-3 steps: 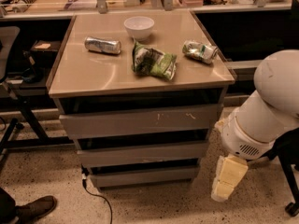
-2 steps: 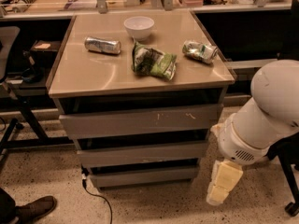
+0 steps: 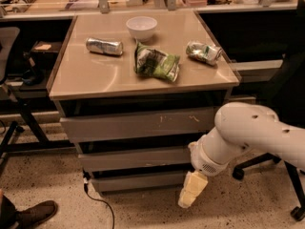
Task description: Open middle drawer
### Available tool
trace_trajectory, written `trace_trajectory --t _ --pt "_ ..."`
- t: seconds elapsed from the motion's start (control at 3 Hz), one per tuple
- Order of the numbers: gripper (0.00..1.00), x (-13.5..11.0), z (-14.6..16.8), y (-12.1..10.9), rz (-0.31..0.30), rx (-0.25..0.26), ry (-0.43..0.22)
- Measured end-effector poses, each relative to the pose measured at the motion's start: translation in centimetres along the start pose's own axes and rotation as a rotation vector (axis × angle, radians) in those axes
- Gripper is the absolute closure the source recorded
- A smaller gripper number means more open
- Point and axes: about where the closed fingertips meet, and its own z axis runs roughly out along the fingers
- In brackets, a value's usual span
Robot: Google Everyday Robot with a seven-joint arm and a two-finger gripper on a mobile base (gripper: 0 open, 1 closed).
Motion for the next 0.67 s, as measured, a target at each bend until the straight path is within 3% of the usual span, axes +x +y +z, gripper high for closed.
trace_trajectory --t 0.33,0.67 --pt "0.0 -0.56 5.0 -2.05 0.026 -0.012 -0.042" --pt "0.0 -0.56 5.03 -2.05 0.026 -0.012 -0.043"
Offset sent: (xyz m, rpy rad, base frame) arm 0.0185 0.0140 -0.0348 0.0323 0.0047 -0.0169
